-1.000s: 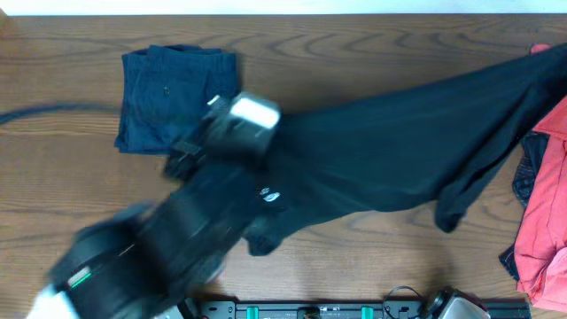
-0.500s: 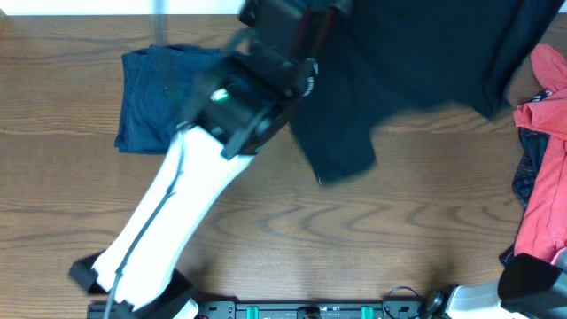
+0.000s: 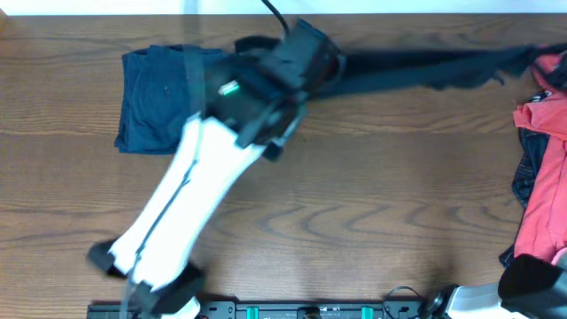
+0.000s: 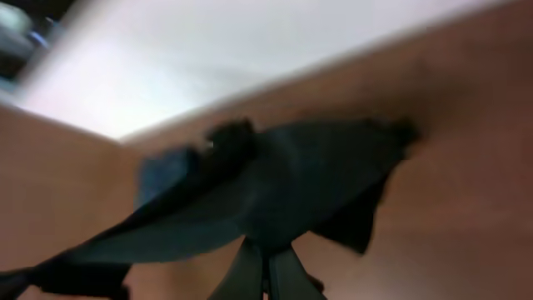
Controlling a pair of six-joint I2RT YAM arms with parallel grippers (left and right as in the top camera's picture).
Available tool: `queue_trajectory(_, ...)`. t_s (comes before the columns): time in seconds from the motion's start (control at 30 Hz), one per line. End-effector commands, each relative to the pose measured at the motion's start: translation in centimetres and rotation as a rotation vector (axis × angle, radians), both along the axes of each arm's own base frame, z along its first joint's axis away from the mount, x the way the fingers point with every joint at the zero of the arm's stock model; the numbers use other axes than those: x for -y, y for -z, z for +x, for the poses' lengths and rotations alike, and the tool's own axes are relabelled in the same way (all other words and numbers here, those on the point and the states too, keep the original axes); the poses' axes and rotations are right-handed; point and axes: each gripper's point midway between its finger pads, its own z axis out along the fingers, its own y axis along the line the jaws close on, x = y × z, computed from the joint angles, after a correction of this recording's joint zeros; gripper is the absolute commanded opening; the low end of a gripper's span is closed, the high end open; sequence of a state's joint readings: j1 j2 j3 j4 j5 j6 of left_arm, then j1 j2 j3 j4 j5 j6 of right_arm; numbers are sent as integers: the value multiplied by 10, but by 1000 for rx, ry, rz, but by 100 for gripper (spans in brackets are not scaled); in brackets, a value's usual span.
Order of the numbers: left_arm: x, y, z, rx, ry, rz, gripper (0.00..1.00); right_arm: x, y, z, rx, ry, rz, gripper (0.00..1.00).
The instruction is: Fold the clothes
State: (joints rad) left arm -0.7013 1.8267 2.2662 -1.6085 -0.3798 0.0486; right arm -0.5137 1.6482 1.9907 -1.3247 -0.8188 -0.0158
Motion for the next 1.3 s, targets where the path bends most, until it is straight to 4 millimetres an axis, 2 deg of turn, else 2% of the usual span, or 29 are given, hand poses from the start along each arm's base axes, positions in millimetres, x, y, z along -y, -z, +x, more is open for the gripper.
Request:
queue_trajectory(0.0, -7, 22, -13, -96, -128, -3, 7, 2, 48, -2, -124, -74, -169, 9)
queue_trajectory(0.1, -5, 32, -17, -135, -132, 0, 7, -4, 69, -9, -219, -89, -171, 34)
queue_trajectory(0.13, -5, 31, -18, -136, -133, -4, 8, -4, 75, -12, -246, -87, -181, 37)
queue_trajectory(0.2, -6, 29, -19, -131, -133, -9, 17, 1, 81, -16, -283, -69, -201, 45)
queue_trajectory(0.23, -6, 28, -19, -128, -133, -12, 28, 5, 83, -17, -302, -42, -204, 49)
queue_trajectory(0.27, -7, 27, -20, -126, -133, -14, 37, 7, 84, -17, -314, -22, -204, 50)
queue_trajectory(0.43, -6, 22, -25, -127, -127, -44, 52, 5, 90, -13, -337, 11, -176, 54)
queue_trajectory(0.5, -6, 20, -26, -124, -126, -50, 56, 1, 103, -9, -343, -5, -175, 59)
queue_trajectory(0.57, -7, 19, -26, -119, -125, -53, 59, -5, 125, -5, -368, -14, -166, 64)
queue_trajectory(0.7, -9, 18, -25, -118, -133, -51, 72, -2, 181, -3, -456, 56, -171, 64)
queue_trajectory(0.87, -17, 19, -21, -117, -163, -55, 74, 2, 236, 9, -423, 131, -135, 59)
queue_trajectory(0.97, -21, 19, -18, -111, -211, -72, 76, 0, 266, 3, -443, 168, -111, 61)
queue_trajectory(1.03, -24, 19, -17, -110, -236, -83, 80, 1, 278, 5, -417, 181, -110, 63)
queue_trajectory(1.1, -24, 19, -17, -106, -264, -96, 83, 1, 289, 8, -378, 184, -115, 58)
queue_trajectory(1.17, -20, 20, -19, -124, -258, -118, 84, -6, 302, 0, -411, 203, -84, 56)
queue_trajectory(1.27, -8, 24, -24, -170, -242, -175, 84, -27, 330, -29, -517, 173, -64, 56)
